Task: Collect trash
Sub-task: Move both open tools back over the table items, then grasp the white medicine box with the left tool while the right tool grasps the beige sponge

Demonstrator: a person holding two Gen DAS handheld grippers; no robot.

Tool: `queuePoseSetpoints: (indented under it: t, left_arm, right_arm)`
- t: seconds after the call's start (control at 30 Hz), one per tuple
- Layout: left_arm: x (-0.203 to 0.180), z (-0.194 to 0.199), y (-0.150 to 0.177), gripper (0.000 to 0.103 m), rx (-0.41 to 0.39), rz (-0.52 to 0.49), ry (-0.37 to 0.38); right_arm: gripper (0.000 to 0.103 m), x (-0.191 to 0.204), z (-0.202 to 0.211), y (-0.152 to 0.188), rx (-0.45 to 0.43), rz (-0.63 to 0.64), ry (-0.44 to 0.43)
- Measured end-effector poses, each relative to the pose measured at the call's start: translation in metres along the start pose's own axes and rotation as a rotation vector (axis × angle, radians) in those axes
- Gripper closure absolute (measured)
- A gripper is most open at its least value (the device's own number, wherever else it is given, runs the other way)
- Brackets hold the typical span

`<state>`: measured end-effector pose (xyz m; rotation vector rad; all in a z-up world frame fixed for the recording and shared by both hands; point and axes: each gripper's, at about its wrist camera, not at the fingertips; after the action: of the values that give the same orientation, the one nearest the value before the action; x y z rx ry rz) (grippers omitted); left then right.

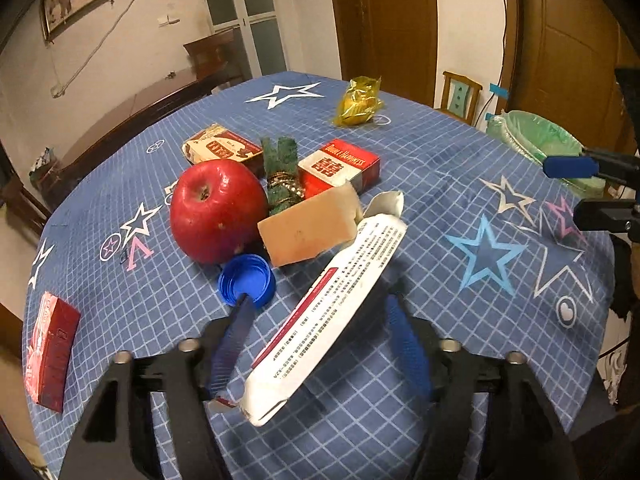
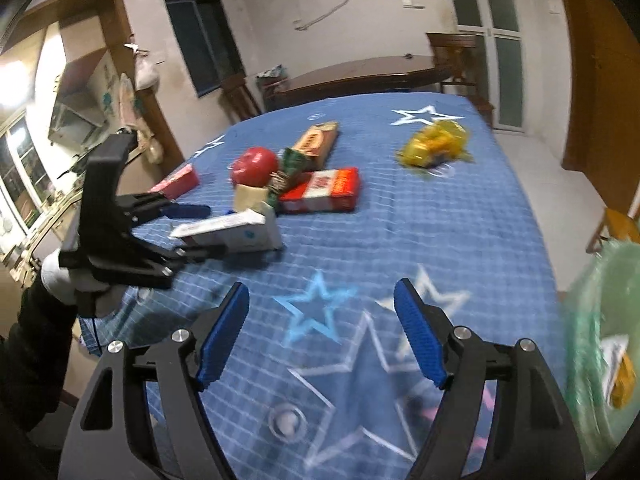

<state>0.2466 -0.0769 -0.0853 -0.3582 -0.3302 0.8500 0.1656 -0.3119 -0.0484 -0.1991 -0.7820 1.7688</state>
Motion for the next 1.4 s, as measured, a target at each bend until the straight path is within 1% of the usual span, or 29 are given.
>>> queuePoseSetpoints:
  t: [0.07,0.13,0.17,0.27,0.33,0.4,0.43,0.53,0.63,0.7,0.73,0.8,0.87,0.97,1.0,1.1,1.17,1.23,1.27,1.4]
  left_arm:
    - [0.000,-0.002,0.001,0.063,0.006,-0.001,0.007]
    - [-0.002,-0.003,0.002,0.067,0.005,-0.011,-0.006]
    - [-0.002,-0.002,0.006,0.069,0.005,-0.024,-0.009]
    - [-0.007,0.003,0.018,0.070,0.014,-0.073,-0.010]
    - [-0.018,0.007,0.033,0.069,0.027,-0.152,-0.013]
    - [-0.026,0.012,0.049,0.067,0.033,-0.210,-0.019]
    - [-0.026,0.015,0.057,0.066,0.027,-0.223,-0.027]
    - [-0.021,0.024,0.070,0.066,0.014,-0.210,-0.009]
    - [-0.013,0.036,0.082,0.065,-0.019,-0.174,0.035]
    - [-0.010,0.042,0.090,0.057,-0.042,-0.159,0.065]
    - [-0.010,0.043,0.092,0.056,-0.045,-0.159,0.073]
    - [-0.012,0.044,0.099,0.050,-0.044,-0.163,0.064]
    - [-0.013,0.040,0.104,0.047,-0.032,-0.168,0.053]
    - [-0.014,0.038,0.111,0.044,-0.024,-0.163,0.047]
    - [-0.015,0.038,0.112,0.044,-0.026,-0.161,0.049]
    - [-0.019,0.038,0.115,0.041,-0.035,-0.165,0.051]
    - [-0.022,0.039,0.116,0.039,-0.040,-0.171,0.060]
    - [-0.024,0.040,0.118,0.038,-0.047,-0.173,0.063]
    - [-0.025,0.040,0.120,0.037,-0.049,-0.170,0.065]
    - [-0.019,0.040,0.118,0.037,-0.056,-0.135,0.069]
  right_arm:
    - [0.031,0.006,-0.004,-0.005,0.002,0.013,-0.016]
    - [0.031,0.011,-0.007,-0.010,0.003,0.024,-0.034]
    - [0.031,0.014,-0.009,-0.012,0.003,0.029,-0.043]
    - [0.031,0.021,-0.016,-0.020,0.008,0.038,-0.077]
    - [0.031,0.025,-0.020,-0.024,0.013,0.046,-0.089]
    - [0.031,0.030,-0.023,-0.027,0.018,0.055,-0.096]
    - [0.031,0.033,-0.024,-0.028,0.022,0.060,-0.100]
    - [0.031,0.041,-0.029,-0.032,0.033,0.068,-0.117]
    - [0.031,0.050,-0.036,-0.038,0.054,0.079,-0.140]
    - [0.031,0.053,-0.042,-0.042,0.077,0.071,-0.158]
    - [0.031,0.054,-0.049,-0.044,0.095,0.059,-0.169]
    - [0.032,0.056,-0.062,-0.049,0.135,0.033,-0.184]
    - [0.038,0.059,-0.075,-0.053,0.168,0.007,-0.200]
    - [0.043,0.069,-0.091,-0.060,0.204,-0.007,-0.206]
    - [0.044,0.075,-0.098,-0.063,0.220,-0.004,-0.202]
    - [0.051,0.084,-0.114,-0.068,0.259,0.014,-0.165]
    - [0.063,0.087,-0.121,-0.069,0.264,0.033,-0.096]
    - [0.066,0.082,-0.118,-0.067,0.262,0.040,-0.093]
    - [0.067,0.081,-0.115,-0.064,0.259,0.050,-0.075]
    - [0.069,0.065,-0.102,-0.053,0.250,0.042,-0.050]
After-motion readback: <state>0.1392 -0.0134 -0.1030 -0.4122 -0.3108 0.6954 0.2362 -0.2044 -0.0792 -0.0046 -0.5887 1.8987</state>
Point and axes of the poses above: each gripper's, at about its wrist camera, not at the fingertips, and z roughly against the way its jaws point, x to its left, y to its underside, and after that the axes turned 13 degrees about x, right-handed
